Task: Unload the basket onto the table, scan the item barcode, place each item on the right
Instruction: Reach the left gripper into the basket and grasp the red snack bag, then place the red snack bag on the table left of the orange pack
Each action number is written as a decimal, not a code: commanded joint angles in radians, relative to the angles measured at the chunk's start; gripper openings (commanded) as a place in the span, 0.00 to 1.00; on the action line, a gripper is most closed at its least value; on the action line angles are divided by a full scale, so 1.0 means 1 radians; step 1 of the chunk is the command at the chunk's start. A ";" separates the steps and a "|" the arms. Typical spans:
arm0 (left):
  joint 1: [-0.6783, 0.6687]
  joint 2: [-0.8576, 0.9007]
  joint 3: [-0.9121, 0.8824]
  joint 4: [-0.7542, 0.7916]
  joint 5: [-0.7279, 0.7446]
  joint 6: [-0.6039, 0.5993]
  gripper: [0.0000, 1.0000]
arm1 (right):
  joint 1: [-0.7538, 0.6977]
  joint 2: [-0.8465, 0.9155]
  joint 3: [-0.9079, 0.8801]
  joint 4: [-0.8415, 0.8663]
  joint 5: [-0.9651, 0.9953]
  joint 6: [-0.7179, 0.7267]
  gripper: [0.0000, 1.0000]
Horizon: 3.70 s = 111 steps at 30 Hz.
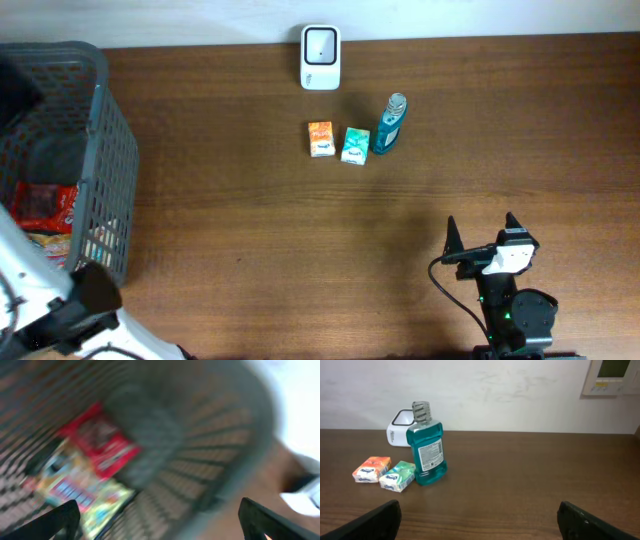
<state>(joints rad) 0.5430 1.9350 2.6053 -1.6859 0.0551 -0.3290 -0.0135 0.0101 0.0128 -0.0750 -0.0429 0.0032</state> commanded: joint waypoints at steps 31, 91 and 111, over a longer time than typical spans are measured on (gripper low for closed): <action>-0.031 0.108 -1.144 0.966 -0.463 -0.156 0.78 | -0.006 -0.006 -0.007 -0.002 -0.001 0.001 0.98; -0.715 -0.484 -0.907 0.917 0.040 -0.032 0.00 | -0.006 -0.006 -0.007 -0.002 -0.001 0.001 0.98; -0.915 0.232 -0.906 0.999 -0.129 0.032 0.27 | -0.006 -0.006 -0.007 -0.002 -0.001 0.001 0.98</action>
<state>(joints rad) -0.3618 2.1674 1.6917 -0.6952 -0.1028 -0.3061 -0.0135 0.0101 0.0128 -0.0750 -0.0429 0.0032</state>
